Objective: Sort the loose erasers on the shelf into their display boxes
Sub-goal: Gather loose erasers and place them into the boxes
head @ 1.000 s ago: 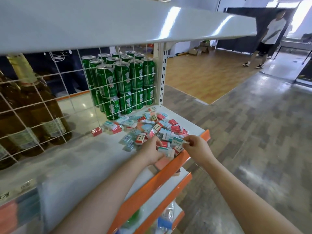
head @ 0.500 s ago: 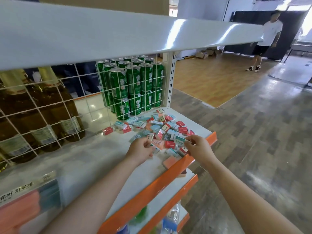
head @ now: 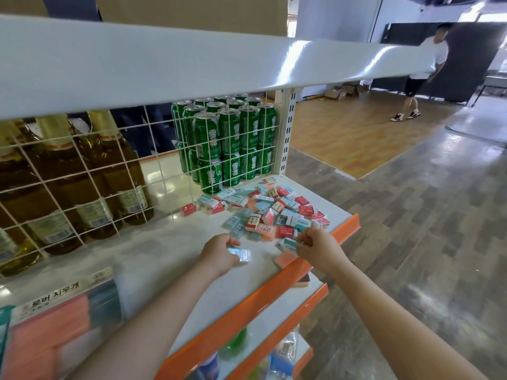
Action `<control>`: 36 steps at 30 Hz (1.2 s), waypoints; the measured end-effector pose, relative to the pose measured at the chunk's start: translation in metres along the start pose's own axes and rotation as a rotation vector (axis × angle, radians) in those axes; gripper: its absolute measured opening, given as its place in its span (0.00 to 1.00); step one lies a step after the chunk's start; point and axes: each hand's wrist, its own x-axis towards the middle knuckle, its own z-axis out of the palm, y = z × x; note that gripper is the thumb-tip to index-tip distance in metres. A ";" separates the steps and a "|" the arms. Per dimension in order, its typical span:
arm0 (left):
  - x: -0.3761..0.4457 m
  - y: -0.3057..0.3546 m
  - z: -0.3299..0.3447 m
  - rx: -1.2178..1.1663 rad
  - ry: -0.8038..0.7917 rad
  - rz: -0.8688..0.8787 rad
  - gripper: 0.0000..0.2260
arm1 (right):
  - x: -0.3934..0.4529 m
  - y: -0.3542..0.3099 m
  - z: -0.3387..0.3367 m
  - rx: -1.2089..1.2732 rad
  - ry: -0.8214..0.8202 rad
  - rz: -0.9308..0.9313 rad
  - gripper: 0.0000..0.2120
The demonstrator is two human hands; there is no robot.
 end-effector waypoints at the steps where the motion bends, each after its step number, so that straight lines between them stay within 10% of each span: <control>1: -0.002 -0.002 0.000 -0.003 -0.025 -0.007 0.18 | -0.001 0.000 0.000 -0.024 -0.037 -0.009 0.08; 6: -0.008 -0.007 0.001 0.071 -0.119 0.035 0.21 | -0.009 -0.002 0.003 -0.086 -0.142 -0.059 0.24; 19: -0.023 -0.003 -0.014 -0.148 0.163 0.053 0.12 | -0.011 -0.013 0.001 0.266 0.141 -0.077 0.05; 36: -0.044 -0.014 -0.021 -0.538 0.204 -0.096 0.09 | -0.008 -0.036 0.032 0.401 0.046 -0.035 0.09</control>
